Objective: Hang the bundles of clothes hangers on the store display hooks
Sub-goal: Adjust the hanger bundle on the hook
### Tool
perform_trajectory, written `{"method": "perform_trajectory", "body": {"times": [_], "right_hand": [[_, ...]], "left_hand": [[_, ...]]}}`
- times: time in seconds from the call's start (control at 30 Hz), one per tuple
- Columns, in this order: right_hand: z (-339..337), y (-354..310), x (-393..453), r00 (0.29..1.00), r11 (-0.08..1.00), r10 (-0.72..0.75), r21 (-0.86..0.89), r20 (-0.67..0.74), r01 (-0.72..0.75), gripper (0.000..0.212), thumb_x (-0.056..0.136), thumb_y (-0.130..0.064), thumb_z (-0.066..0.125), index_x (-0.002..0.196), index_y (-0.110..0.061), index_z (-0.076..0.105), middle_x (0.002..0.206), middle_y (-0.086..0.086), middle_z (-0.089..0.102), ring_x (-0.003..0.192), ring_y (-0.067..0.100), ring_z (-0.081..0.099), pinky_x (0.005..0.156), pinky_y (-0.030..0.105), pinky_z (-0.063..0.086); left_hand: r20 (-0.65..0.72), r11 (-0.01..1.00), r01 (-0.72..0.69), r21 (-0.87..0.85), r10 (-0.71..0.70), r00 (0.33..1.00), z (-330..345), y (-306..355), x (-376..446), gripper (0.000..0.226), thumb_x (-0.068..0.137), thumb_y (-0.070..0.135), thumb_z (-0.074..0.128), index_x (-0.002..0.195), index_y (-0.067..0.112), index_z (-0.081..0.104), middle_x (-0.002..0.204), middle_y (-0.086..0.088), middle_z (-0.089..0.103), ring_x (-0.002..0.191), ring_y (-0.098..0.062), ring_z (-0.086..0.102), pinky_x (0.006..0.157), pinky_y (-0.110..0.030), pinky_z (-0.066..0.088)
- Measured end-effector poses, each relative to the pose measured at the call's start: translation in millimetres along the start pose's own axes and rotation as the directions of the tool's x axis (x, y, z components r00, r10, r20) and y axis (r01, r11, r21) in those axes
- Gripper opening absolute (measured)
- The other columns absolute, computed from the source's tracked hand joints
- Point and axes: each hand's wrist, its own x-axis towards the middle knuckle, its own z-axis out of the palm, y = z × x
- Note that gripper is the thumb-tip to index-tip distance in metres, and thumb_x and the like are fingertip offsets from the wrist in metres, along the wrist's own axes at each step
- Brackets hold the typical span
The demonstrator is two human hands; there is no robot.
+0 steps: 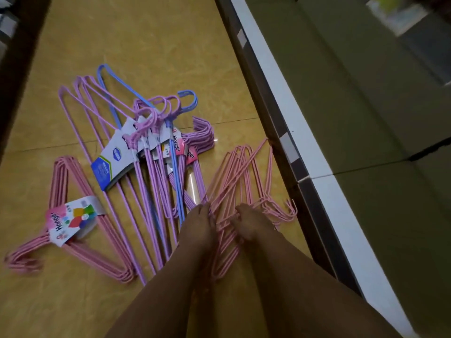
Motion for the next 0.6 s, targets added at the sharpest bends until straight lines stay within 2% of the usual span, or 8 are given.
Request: {"method": "perform_trajectory", "body": {"times": [0.13, 0.27, 0.4, 0.5, 0.6], "right_hand": [[15.3, -1.5, 16.4, 0.999, 0.998, -0.026, -0.059, 0.032, 0.028, 0.051, 0.099, -0.042, 0.035, 0.141, -0.013, 0.038, 0.148, 0.009, 0.035, 0.130, 0.031, 0.042, 0.103, 0.039, 0.035], [26.7, 1.4, 18.4, 1.000, 0.998, -0.024, -0.054, -0.016, 0.023, 0.044, 0.099, -0.042, 0.035, 0.124, -0.010, 0.053, 0.130, 0.016, 0.049, 0.119, 0.035, 0.048, 0.097, 0.040, 0.039], [33.8, 4.6, 4.5, 0.997, 0.997, -0.014, -0.073, -0.072, 0.008, 0.039, 0.100, -0.036, 0.036, 0.107, -0.010, 0.065, 0.114, 0.014, 0.059, 0.113, 0.036, 0.050, 0.092, 0.038, 0.040], [43.3, 8.7, -3.8, 0.988, 0.997, -0.006, -0.072, -0.154, -0.005, 0.029, 0.097, -0.026, 0.043, 0.116, -0.016, 0.063, 0.128, 0.007, 0.052, 0.119, 0.028, 0.048, 0.093, 0.034, 0.041], [57.2, 7.5, -7.3, 0.949, 0.995, 0.096, 0.058, -0.301, -0.083, 0.035, 0.093, -0.022, 0.050, 0.128, -0.018, 0.052, 0.140, 0.004, 0.038, 0.121, 0.023, 0.049, 0.092, 0.032, 0.043]], "left_hand": [[-0.024, 1.000, 0.012, 0.015, -0.012, 1.000, 15.7, -5.8, 12.1, 0.050, 0.099, 0.030, 0.036, 0.146, 0.014, 0.031, 0.144, -0.011, 0.041, 0.130, -0.028, 0.040, 0.106, -0.036, 0.036], [0.016, 0.998, 0.070, 0.005, -0.070, 0.997, 24.3, -5.5, 15.9, 0.054, 0.101, 0.037, 0.031, 0.150, 0.017, 0.021, 0.153, -0.014, 0.026, 0.140, -0.030, 0.027, 0.112, -0.041, 0.027], [0.028, 0.991, 0.137, -0.012, -0.137, 0.990, 30.8, -3.7, 15.9, 0.062, 0.098, 0.045, 0.033, 0.150, 0.016, 0.017, 0.154, -0.014, 0.023, 0.140, -0.031, 0.023, 0.113, -0.045, 0.026], [-0.008, 0.981, 0.196, 0.008, -0.196, 0.981, 30.0, 1.2, 15.2, 0.069, 0.095, 0.052, 0.038, 0.150, 0.016, 0.016, 0.151, -0.014, 0.028, 0.137, -0.033, 0.028, 0.109, -0.045, 0.029], [-0.007, 0.968, 0.249, 0.021, -0.249, 0.969, 26.3, 8.2, 14.6, 0.075, 0.092, 0.054, 0.042, 0.150, 0.014, 0.014, 0.148, -0.015, 0.033, 0.135, -0.034, 0.031, 0.107, -0.044, 0.028]]}}
